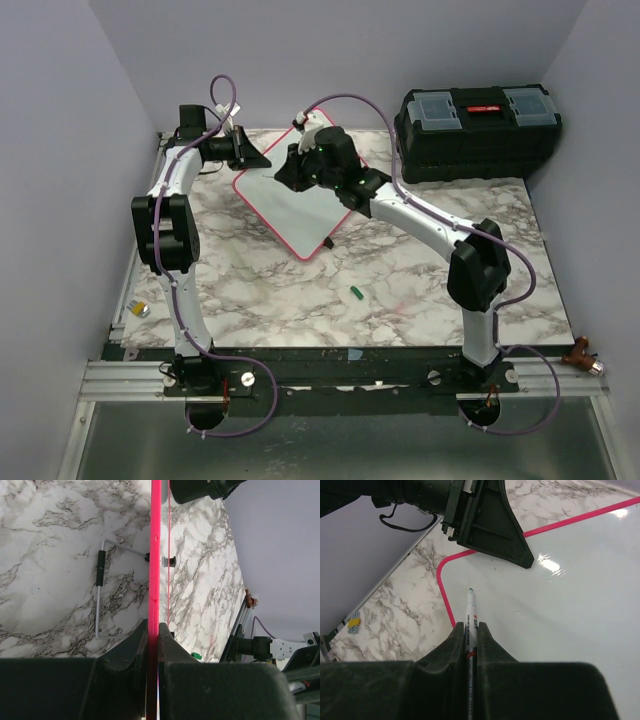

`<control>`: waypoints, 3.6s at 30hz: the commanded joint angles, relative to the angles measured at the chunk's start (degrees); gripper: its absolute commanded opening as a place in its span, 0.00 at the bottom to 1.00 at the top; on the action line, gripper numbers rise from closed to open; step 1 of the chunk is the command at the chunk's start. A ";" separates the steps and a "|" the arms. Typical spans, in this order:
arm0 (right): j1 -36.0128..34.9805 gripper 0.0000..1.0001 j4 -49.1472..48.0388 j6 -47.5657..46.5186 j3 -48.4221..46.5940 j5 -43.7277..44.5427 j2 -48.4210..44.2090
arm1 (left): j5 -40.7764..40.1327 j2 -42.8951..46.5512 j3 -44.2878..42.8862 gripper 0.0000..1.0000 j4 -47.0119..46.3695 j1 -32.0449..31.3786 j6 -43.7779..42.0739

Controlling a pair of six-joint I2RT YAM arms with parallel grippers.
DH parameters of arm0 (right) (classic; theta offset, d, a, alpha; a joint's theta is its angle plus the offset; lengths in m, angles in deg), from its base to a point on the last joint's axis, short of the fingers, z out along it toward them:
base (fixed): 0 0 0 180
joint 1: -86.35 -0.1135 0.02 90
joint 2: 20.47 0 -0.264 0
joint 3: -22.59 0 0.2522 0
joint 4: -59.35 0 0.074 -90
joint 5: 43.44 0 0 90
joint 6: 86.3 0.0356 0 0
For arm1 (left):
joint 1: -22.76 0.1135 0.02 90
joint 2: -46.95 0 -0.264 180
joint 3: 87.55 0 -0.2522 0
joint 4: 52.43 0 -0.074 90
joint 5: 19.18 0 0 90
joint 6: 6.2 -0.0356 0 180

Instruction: Write a sentence on the whiteboard

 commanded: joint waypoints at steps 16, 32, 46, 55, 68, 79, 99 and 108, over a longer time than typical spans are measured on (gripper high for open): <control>-6.09 0.01 10.85 -3.56 -12.19 10.94 8.28 | -3.17 4.53 2.64 0.00 -5.14 -0.13 -0.77; -6.18 0.01 10.14 -4.17 -14.96 15.74 11.35 | -2.39 5.33 4.03 0.00 -6.69 -0.29 0.11; -6.22 0.01 9.26 -3.90 -15.74 14.24 12.65 | -2.24 5.85 4.73 0.00 -7.10 -0.28 0.21; -6.17 0.01 8.93 -3.45 -14.92 11.12 13.06 | -2.18 5.85 4.65 0.00 -7.14 -0.30 0.21; -6.35 0.01 8.29 -2.79 -9.64 7.55 11.11 | -2.13 5.85 4.73 0.00 -7.21 -0.30 0.36; -6.31 0.01 8.38 -3.71 -6.69 10.68 9.75 | -1.77 6.12 5.00 0.00 -7.47 -0.30 0.39; -6.33 0.01 11.37 -4.02 -6.91 18.82 9.63 | -1.33 6.21 4.91 0.00 -7.71 -0.54 0.47; -6.33 0.01 11.99 -3.83 -5.10 14.49 8.20 | -1.34 6.25 4.82 0.00 -7.74 -0.65 0.56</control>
